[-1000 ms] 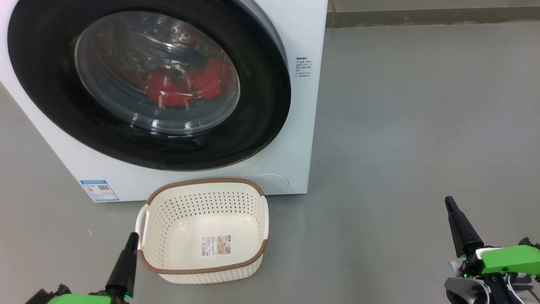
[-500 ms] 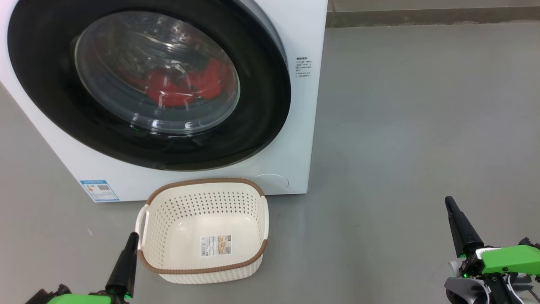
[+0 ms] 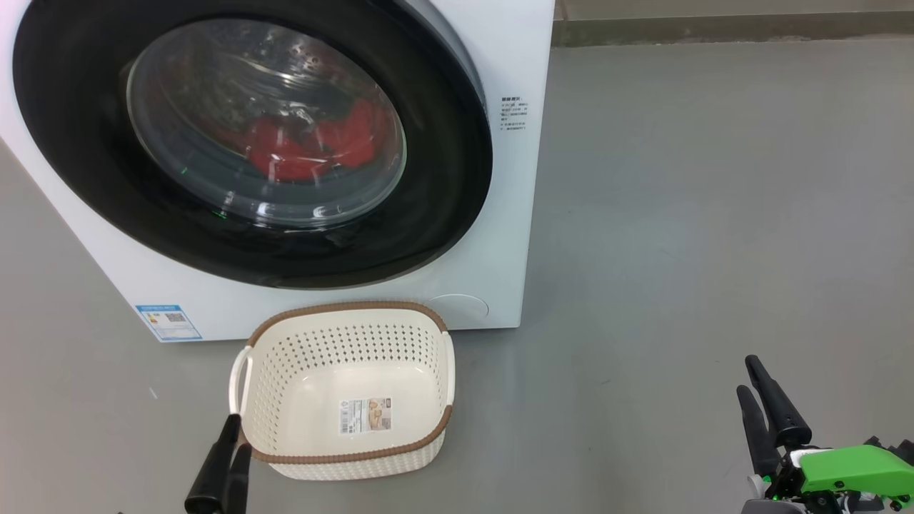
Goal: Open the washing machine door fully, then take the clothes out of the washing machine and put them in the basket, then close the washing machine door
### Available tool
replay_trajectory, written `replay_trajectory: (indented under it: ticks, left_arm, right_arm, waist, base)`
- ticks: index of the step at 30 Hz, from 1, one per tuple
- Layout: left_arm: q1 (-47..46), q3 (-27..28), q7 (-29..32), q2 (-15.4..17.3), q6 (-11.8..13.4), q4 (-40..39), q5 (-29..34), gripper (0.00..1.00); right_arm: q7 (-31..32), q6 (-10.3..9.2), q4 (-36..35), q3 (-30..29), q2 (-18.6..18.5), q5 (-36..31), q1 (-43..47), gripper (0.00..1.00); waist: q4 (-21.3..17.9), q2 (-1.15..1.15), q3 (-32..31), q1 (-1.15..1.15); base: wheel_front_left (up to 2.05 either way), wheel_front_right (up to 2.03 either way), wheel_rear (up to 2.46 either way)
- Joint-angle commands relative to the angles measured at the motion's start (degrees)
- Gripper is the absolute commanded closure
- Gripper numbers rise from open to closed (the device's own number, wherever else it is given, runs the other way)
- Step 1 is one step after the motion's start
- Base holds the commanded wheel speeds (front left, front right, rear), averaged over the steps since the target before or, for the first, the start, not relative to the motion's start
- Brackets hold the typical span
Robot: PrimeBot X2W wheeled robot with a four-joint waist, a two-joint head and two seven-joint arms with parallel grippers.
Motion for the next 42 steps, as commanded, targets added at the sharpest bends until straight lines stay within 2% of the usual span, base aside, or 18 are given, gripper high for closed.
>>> replay_trajectory:
  ticks: [1, 11, 22, 42]
  left_arm:
    - [-1.5, 0.1, -0.5, 0.5, 0.0, -1.6, 0.6, 0.0]
    - [-1.2, -0.5, -2.2, 0.7, -0.1, -2.8, 6.6, 0.0]
    - [-0.8, -0.9, -4.3, 0.7, 0.0, -4.2, 17.7, 0.0]
    - [-0.4, -3.1, -7.5, 0.8, 1.6, -6.0, 34.3, 0.0]
  right_arm:
    - [-0.5, 0.0, -1.7, 0.2, -0.5, -0.2, -1.4, 0.0]
    - [-2.3, -0.01, -2.8, 1.5, -1.2, -3.8, -1.0, 0.0]
    - [-4.3, -0.01, -4.1, 2.6, -2.0, -12.3, -0.5, 0.0]
    - [-7.5, -0.02, -4.3, 5.7, -4.1, -27.7, 0.1, 0.0]
  waist:
    - [0.0, 0.0, -0.1, 0.1]
    - [0.0, 0.0, 0.1, -0.01]
    - [0.0, 0.0, 0.3, -0.01]
    - [0.0, 0.0, 0.6, -0.01]
  base:
    - [0.0, 0.0, 0.0]
    - [0.0, 0.0, 0.0]
    - [0.0, 0.0, 0.0]
    - [0.0, 0.0, 0.0]
